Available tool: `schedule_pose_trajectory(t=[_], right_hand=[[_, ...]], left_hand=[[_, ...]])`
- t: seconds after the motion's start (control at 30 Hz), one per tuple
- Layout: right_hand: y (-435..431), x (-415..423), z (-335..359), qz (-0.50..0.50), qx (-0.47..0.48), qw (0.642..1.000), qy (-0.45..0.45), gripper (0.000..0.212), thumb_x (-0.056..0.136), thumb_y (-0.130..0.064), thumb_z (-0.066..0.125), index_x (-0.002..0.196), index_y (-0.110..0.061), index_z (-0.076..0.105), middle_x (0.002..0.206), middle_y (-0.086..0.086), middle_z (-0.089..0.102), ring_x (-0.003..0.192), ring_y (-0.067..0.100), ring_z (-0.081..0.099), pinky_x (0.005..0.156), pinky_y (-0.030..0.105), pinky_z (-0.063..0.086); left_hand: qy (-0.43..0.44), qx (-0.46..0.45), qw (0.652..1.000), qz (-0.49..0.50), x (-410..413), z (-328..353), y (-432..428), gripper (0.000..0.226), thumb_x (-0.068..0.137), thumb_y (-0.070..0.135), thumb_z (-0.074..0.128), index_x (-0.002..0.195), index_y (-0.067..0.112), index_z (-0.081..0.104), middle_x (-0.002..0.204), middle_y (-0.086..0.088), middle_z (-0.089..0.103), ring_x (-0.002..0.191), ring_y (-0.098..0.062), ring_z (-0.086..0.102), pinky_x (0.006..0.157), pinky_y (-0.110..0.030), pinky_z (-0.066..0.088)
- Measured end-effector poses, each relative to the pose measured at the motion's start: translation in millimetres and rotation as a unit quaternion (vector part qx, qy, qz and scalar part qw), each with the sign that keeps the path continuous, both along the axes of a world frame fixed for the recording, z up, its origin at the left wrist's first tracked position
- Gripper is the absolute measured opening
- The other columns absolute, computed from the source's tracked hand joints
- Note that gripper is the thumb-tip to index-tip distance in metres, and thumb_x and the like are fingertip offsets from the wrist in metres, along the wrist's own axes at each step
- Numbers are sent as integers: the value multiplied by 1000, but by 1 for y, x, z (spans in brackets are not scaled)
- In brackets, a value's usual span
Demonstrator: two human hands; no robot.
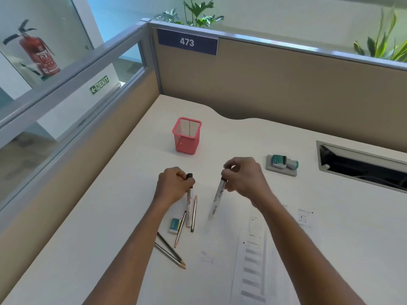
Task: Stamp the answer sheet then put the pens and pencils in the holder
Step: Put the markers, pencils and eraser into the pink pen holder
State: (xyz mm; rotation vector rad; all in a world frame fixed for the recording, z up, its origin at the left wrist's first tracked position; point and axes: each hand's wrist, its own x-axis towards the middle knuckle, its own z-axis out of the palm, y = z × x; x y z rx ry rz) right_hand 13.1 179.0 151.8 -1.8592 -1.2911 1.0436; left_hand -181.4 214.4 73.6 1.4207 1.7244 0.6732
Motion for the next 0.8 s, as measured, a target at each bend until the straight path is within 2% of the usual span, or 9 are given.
schedule_pose_trajectory(t=[0.07, 0.17, 0.3, 0.4, 0.47, 0.6, 0.73, 0.8], right_hand=[[12, 7, 23, -21, 68, 997, 37, 7, 81, -5, 63, 86, -6, 69, 70, 13, 71, 56, 28, 71, 62, 43, 61], [29, 11, 40, -37, 165, 980, 108, 10, 85, -1, 64, 94, -3, 68, 76, 14, 68, 62, 28, 73, 63, 41, 62], [41, 9, 48, -69, 249, 947, 193, 14, 90, -1, 64, 104, 1, 66, 87, 20, 68, 74, 30, 74, 63, 35, 61], [49, -3, 41, -82, 281, 934, 207, 15, 90, -1, 65, 105, 1, 65, 86, 11, 69, 79, 27, 75, 67, 33, 61], [56, -13, 34, -76, 294, 932, 197, 15, 90, 0, 65, 105, 1, 64, 88, 12, 70, 80, 24, 75, 68, 32, 60], [71, -23, 23, -62, 315, 932, 168, 14, 89, 0, 66, 102, -2, 65, 90, 17, 70, 79, 26, 74, 70, 33, 60], [88, -32, 11, -46, 301, 945, 119, 14, 86, 1, 68, 100, -2, 65, 85, 7, 69, 74, 21, 73, 71, 36, 61], [96, -35, 3, -40, 292, 951, 96, 14, 85, -1, 69, 99, -3, 66, 84, 5, 69, 75, 23, 72, 72, 42, 60]], left_hand=[[-81, 33, 996, 33, -6, 21, 6, 10, 77, 11, 75, 80, 14, 65, 69, -8, 71, 62, -20, 69, 57, -28, 51], [-169, 132, 974, 70, -21, 55, 23, 19, 79, 3, 70, 81, 21, 65, 62, -2, 70, 55, -19, 66, 55, -27, 48], [-180, 279, 938, 97, -43, 98, 61, 16, 82, 13, 68, 82, 29, 68, 60, 13, 70, 60, -11, 69, 58, -26, 55], [-183, 359, 907, 120, -47, 117, 92, 9, 84, 16, 66, 91, 15, 72, 70, 8, 70, 66, -13, 70, 69, -32, 60], [-181, 372, 899, 144, -46, 118, 113, 16, 84, 16, 64, 95, 6, 71, 73, 4, 69, 67, -10, 69, 70, -31, 60], [-162, 360, 905, 156, -40, 105, 144, 14, 82, 24, 65, 90, 14, 70, 76, 0, 70, 70, -11, 69, 75, -37, 61], [-122, 333, 927, 124, -29, 89, 154, 18, 83, 23, 65, 94, 11, 72, 77, 0, 71, 66, -4, 65, 71, -26, 57], [-122, 321, 932, 117, -25, 80, 156, 15, 83, 18, 64, 93, 10, 71, 74, 2, 69, 62, 2, 64, 68, -23, 54]])
